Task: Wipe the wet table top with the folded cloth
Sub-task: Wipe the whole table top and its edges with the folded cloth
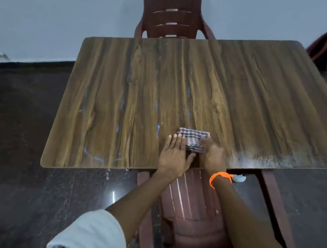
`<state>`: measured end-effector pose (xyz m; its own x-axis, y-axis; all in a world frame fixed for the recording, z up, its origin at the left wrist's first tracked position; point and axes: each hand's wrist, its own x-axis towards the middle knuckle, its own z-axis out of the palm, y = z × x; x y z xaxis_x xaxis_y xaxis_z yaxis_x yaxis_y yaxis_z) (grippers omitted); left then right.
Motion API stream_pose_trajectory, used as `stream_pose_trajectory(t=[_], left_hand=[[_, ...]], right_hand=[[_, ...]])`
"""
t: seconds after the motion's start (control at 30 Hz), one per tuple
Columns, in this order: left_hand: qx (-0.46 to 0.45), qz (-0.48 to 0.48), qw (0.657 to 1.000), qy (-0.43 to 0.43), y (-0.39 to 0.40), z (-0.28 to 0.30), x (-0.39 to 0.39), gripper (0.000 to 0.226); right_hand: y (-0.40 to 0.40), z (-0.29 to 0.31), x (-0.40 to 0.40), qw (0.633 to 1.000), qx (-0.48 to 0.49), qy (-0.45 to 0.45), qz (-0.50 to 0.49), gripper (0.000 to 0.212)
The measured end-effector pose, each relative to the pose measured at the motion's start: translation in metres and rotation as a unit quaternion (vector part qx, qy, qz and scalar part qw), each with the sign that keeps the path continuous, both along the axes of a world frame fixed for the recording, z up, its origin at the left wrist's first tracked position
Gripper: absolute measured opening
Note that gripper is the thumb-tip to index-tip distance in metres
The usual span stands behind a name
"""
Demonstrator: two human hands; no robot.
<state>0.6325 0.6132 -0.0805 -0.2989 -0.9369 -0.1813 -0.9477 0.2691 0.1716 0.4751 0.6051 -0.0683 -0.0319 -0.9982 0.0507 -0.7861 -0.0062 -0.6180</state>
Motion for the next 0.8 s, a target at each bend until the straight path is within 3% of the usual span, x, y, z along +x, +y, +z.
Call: stream_pose_trajectory(t=[0.23, 0.5, 0.67, 0.8], left_hand=[[0.013, -0.088, 0.996, 0.013, 0.056, 0.001, 0.029, 0.086], [0.032, -0.134, 0.990, -0.035, -0.017, 0.011, -0.006, 0.082], [0.036, -0.114, 0.992, -0.037, -0.050, 0.015, 0.010, 0.079], [0.022, -0.117, 0.992, -0.035, -0.027, 0.014, 0.037, 0.079]], right_hand=[[0.055, -0.007, 0.002, 0.998, -0.033, 0.057, 0.011, 0.051], [0.007, -0.010, -0.008, 0.987, -0.021, 0.023, -0.156, 0.038], [-0.031, 0.005, 0.009, 0.989, -0.004, 0.003, -0.146, 0.031], [-0.005, 0.010, 0.021, 0.998, 0.011, 0.013, -0.053, 0.036]])
